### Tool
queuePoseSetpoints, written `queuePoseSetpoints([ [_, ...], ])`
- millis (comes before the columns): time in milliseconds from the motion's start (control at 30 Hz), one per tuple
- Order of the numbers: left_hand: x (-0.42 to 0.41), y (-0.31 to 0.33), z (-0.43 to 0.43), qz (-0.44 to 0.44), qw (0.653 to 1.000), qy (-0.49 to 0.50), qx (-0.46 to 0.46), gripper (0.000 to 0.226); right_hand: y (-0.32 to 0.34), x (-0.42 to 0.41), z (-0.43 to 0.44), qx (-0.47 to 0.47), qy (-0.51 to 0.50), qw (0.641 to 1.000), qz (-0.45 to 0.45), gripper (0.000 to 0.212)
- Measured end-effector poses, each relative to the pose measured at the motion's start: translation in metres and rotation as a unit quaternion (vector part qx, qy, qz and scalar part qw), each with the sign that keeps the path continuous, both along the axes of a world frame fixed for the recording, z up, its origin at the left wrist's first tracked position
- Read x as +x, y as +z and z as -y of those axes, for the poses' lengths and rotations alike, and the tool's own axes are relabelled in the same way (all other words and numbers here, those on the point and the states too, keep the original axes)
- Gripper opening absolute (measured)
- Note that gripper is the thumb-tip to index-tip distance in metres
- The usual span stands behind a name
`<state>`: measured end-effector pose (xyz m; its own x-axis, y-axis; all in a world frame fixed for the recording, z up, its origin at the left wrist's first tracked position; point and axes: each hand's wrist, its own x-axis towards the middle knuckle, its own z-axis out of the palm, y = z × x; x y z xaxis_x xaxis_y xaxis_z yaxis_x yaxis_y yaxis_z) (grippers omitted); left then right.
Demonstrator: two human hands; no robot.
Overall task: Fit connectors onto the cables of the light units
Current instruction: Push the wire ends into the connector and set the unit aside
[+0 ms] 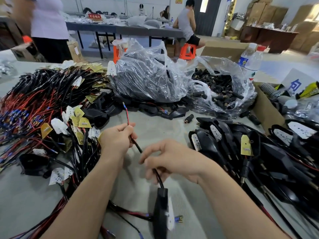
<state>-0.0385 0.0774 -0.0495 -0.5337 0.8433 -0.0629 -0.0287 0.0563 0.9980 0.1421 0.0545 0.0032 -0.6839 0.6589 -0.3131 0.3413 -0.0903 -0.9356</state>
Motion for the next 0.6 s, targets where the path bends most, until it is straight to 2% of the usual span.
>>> queuePoseSetpoints([
  [67,-0.001,-0.005,-0.002,-0.071,0.997,-0.018,-0.026,0.029,-0.001,0.007,-0.007,0.108,0.012,0.989,0.098,0.017],
  [133,0.0,-0.007,-0.002,-0.155,0.986,-0.036,-0.046,0.022,0.006,0.017,-0.023,0.19,0.007,0.968,0.165,0.017],
  [267,-0.001,-0.009,0.005,-0.312,0.947,-0.044,-0.061,0.021,0.017,0.037,-0.074,0.323,-0.097,0.9,0.275,0.017],
  [333,0.001,-0.009,0.006,-0.321,0.944,-0.053,-0.055,0.019,0.015,0.043,-0.099,0.371,-0.125,0.853,0.345,0.026],
  [433,0.003,-0.008,0.009,-0.351,0.934,-0.052,-0.041,0.02,0.005,0.046,-0.125,0.408,-0.097,0.779,0.466,0.029],
  [500,0.003,-0.008,0.01,-0.37,0.927,-0.052,-0.02,0.023,-0.002,0.044,-0.132,0.417,-0.069,0.748,0.511,0.036],
  [600,0.003,-0.008,0.011,-0.393,0.918,-0.054,0.0,0.033,-0.006,0.034,-0.136,0.451,-0.036,0.711,0.539,0.033],
])
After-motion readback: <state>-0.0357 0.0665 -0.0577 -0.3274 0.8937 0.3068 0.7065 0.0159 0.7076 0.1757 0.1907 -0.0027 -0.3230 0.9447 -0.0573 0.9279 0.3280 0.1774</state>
